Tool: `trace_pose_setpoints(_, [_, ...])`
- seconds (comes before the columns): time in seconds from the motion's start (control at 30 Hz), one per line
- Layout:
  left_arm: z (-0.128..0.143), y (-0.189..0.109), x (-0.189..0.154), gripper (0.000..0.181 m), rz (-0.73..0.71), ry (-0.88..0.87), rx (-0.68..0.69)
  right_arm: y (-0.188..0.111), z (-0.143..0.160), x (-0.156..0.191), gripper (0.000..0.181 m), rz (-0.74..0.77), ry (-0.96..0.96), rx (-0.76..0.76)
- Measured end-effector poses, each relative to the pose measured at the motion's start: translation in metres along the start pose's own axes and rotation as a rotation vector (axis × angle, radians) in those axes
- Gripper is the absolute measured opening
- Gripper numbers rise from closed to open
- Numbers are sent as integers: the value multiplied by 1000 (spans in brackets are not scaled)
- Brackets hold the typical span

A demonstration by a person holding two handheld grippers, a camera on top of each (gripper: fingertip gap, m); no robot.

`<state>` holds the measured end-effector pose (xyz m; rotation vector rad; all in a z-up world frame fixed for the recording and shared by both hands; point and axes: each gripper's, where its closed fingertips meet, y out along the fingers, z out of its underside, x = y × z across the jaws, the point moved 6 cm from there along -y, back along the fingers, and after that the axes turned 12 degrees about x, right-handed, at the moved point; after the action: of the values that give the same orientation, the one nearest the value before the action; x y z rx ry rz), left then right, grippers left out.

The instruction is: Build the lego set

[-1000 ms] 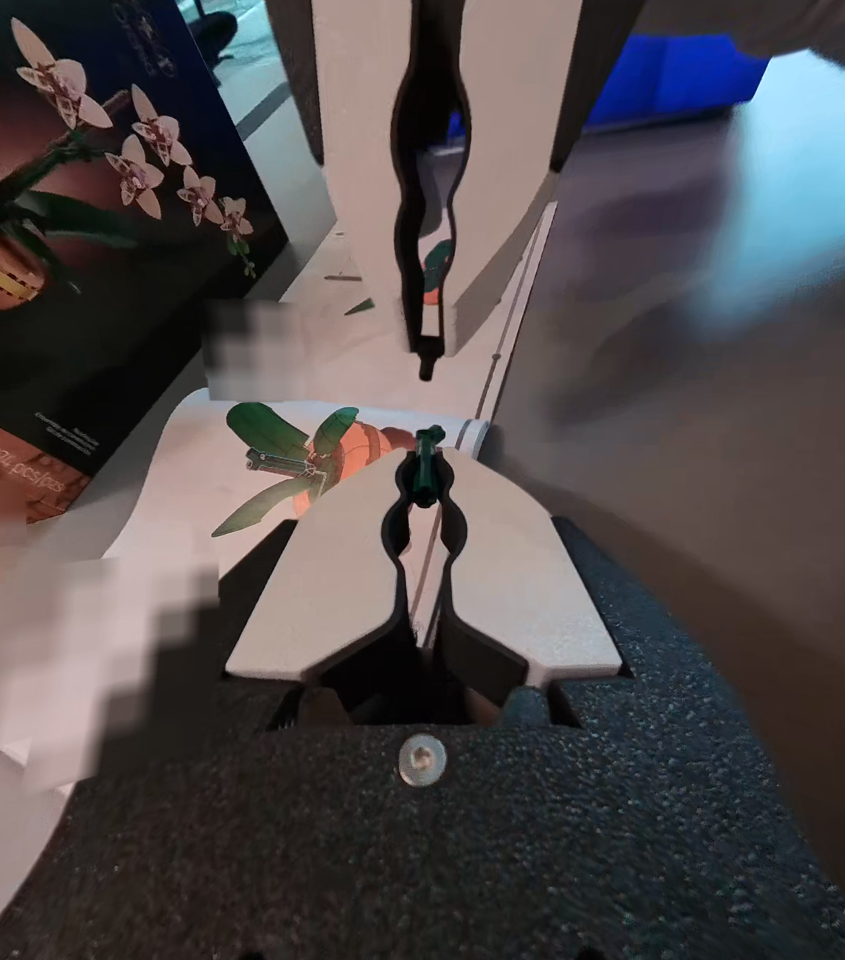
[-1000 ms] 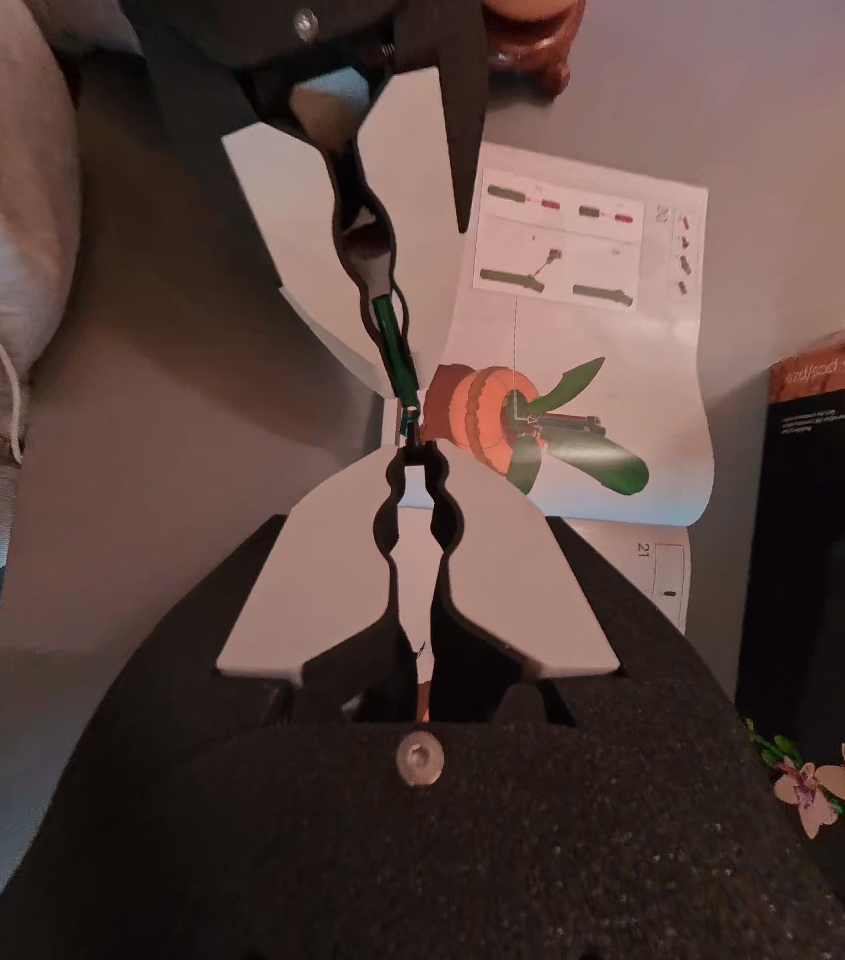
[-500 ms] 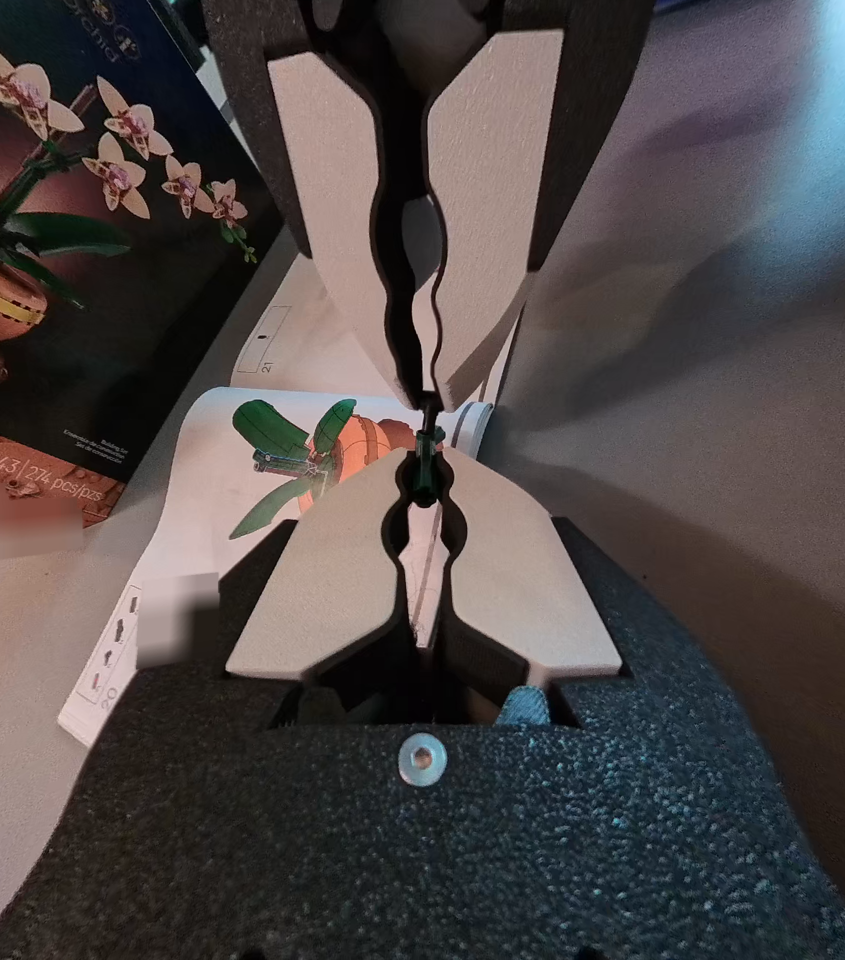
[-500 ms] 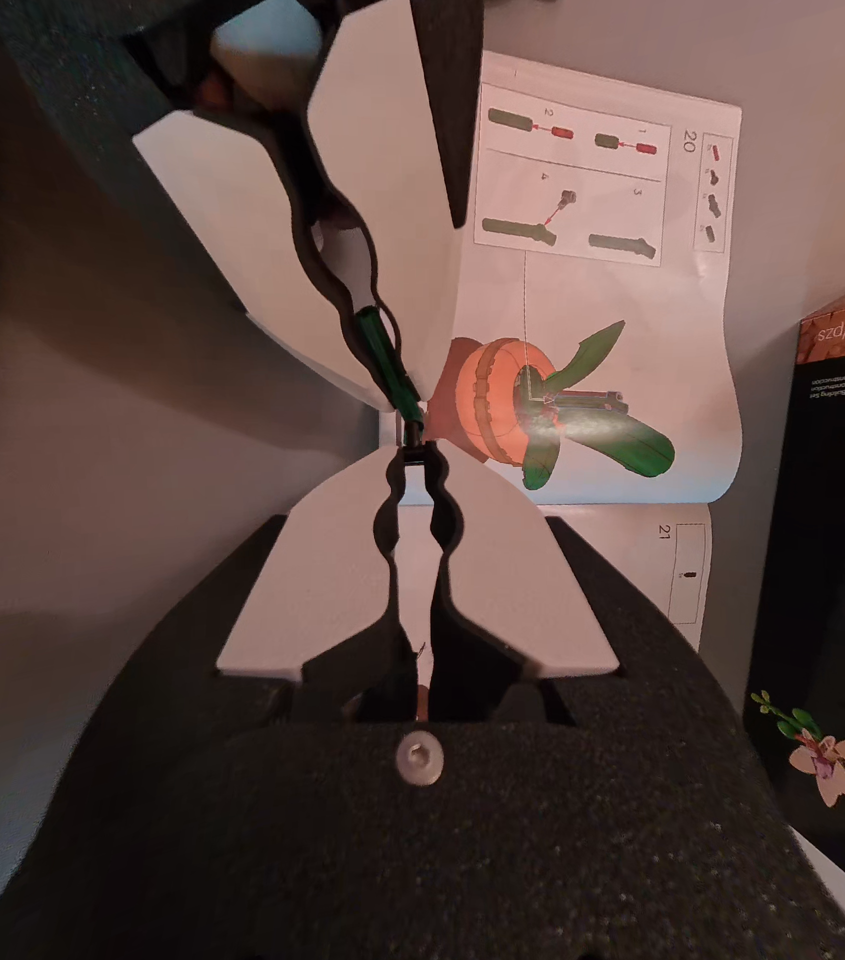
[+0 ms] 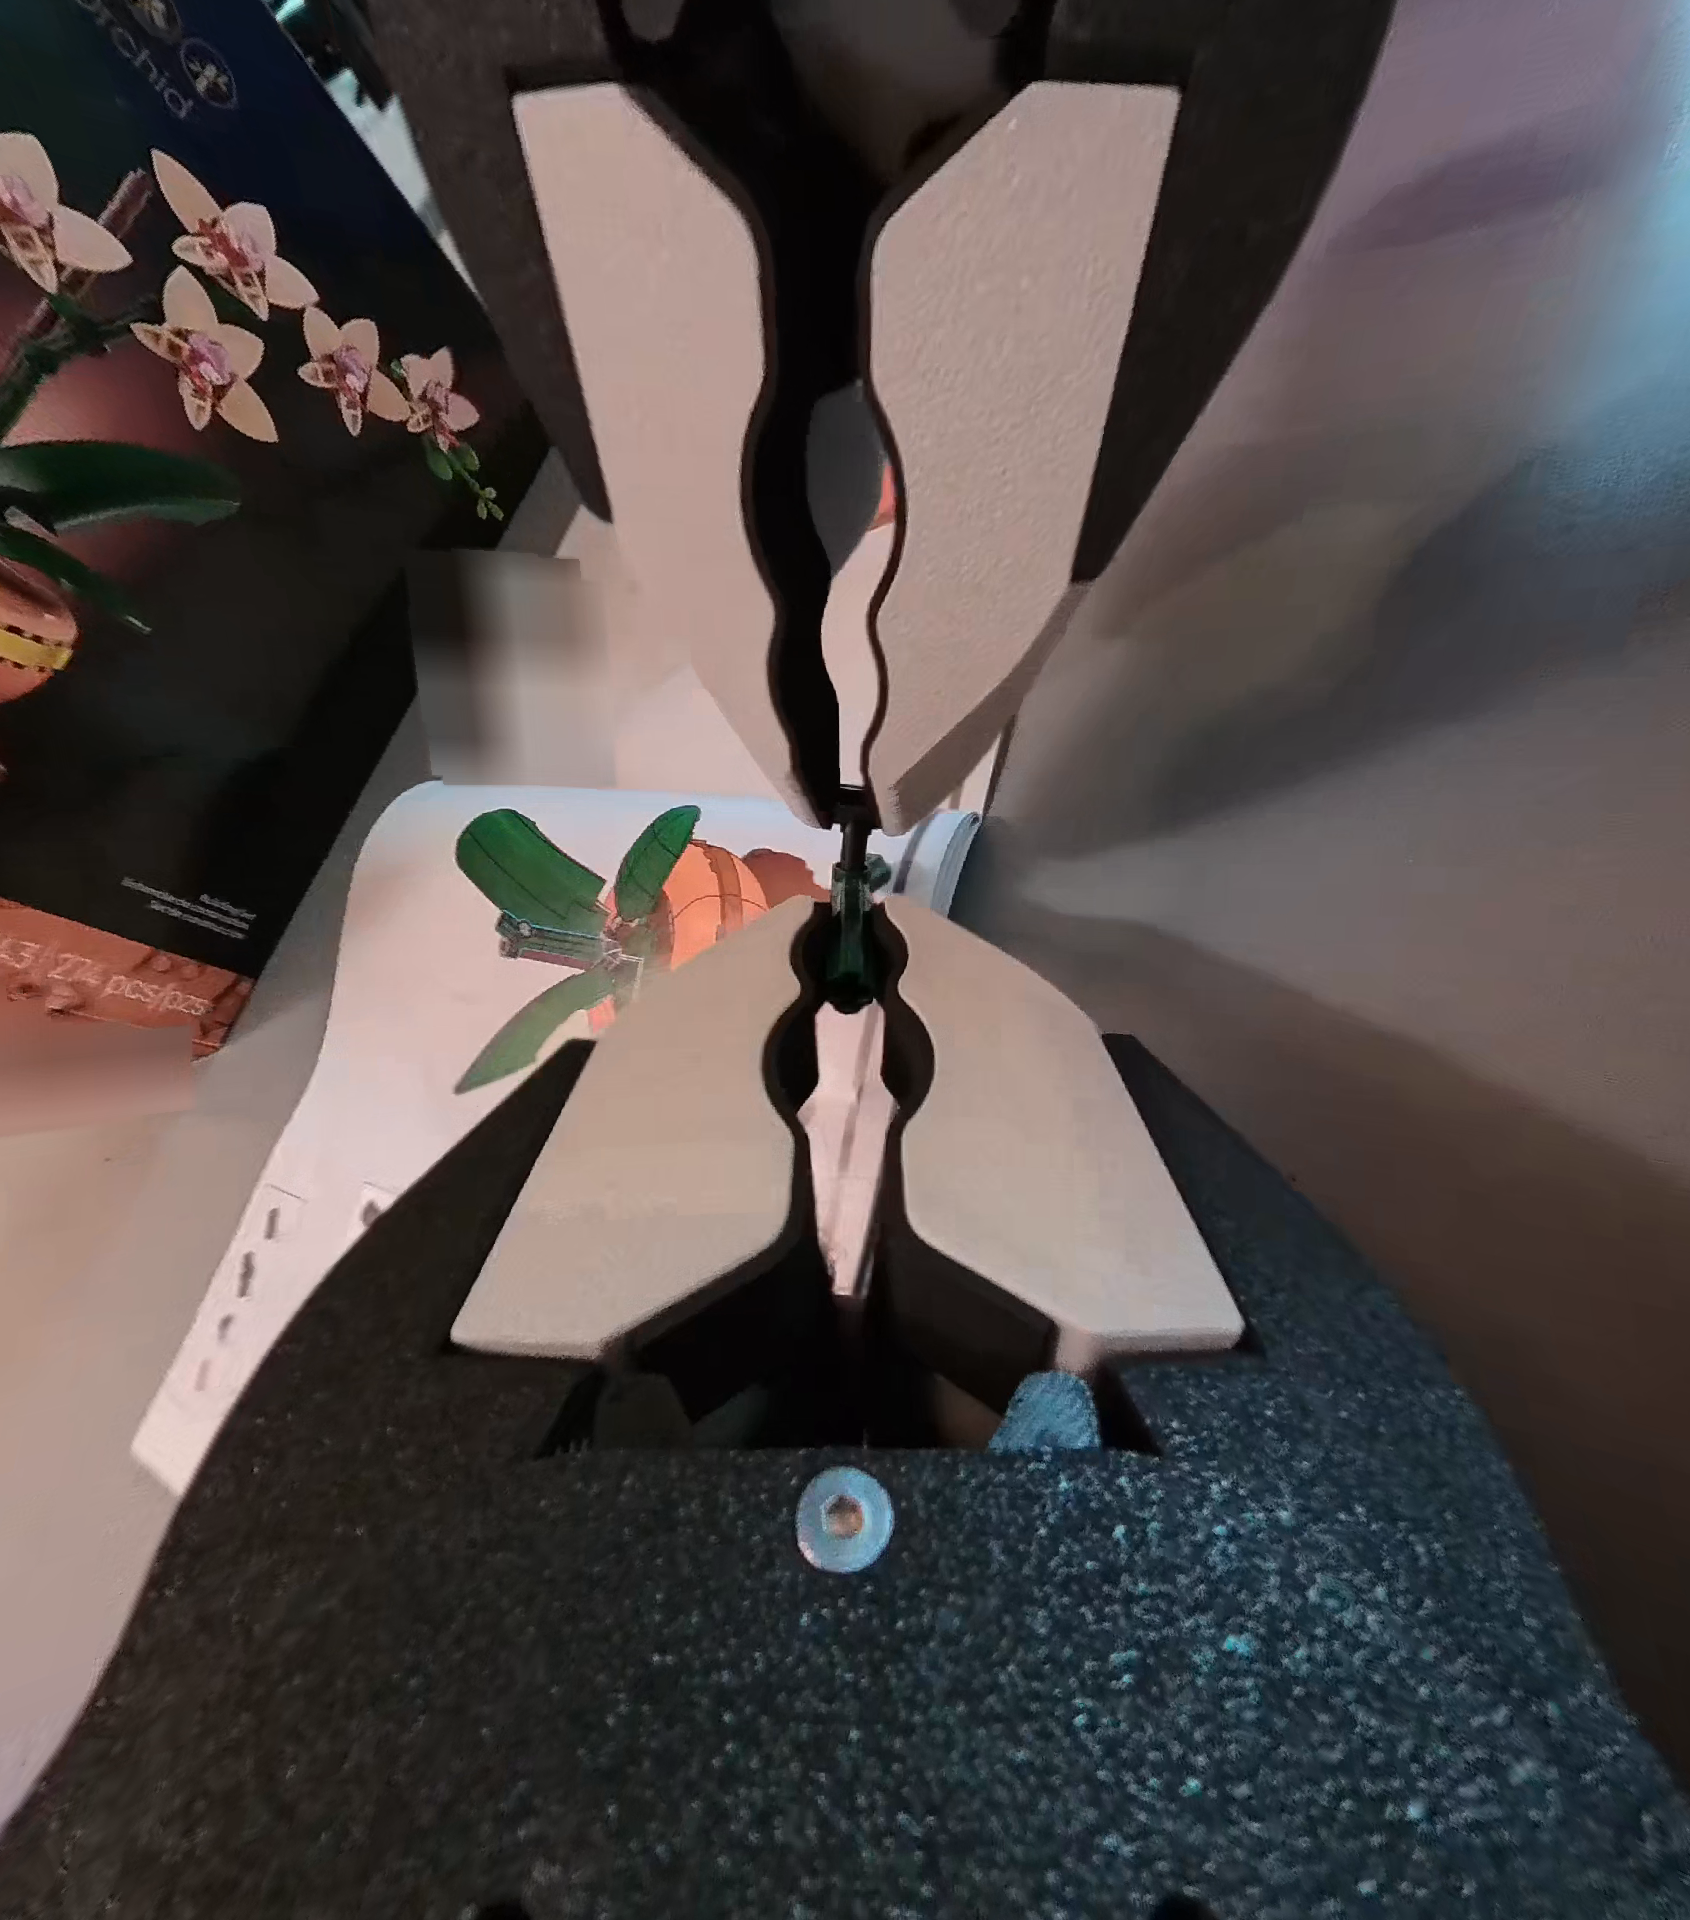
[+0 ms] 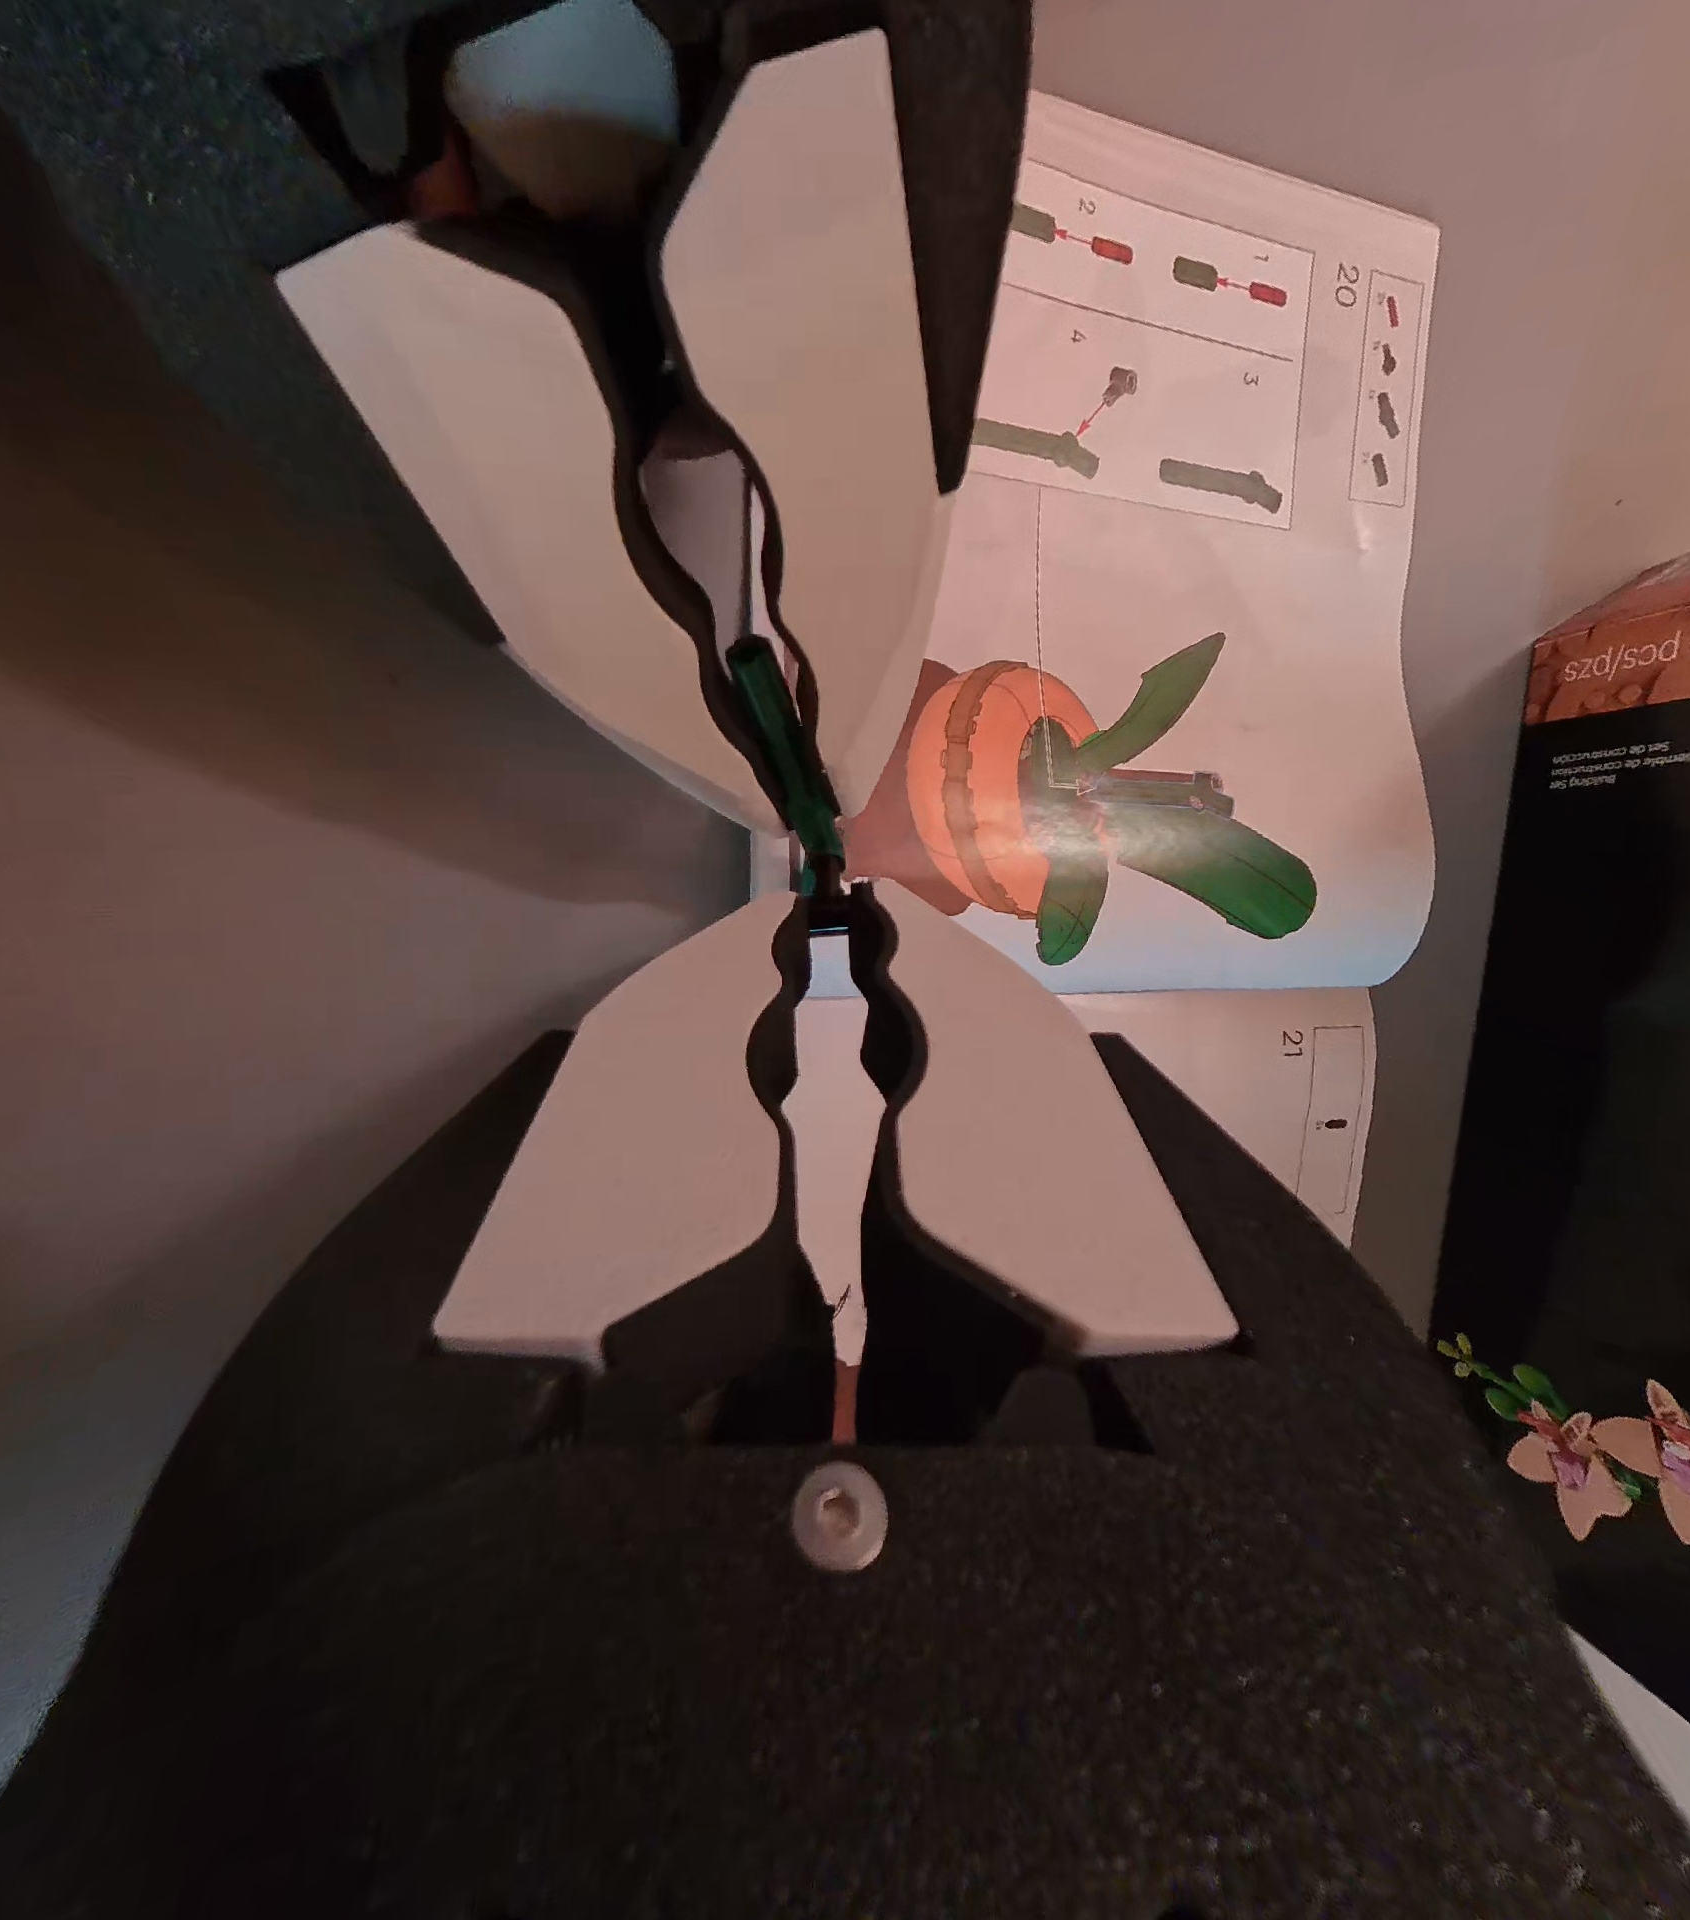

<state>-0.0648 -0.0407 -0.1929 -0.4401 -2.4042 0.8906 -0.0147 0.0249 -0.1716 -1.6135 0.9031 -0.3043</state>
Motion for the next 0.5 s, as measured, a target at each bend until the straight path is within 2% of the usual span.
trace_pose_setpoints(0.27, [7,6,0,6,70,-39,-20,7,-2,3,6,68,-212,7])
trace_pose_setpoints(0.5, [8,8,1,5,78,-39,-5,10,-1,0,6,-12,-144,-31])
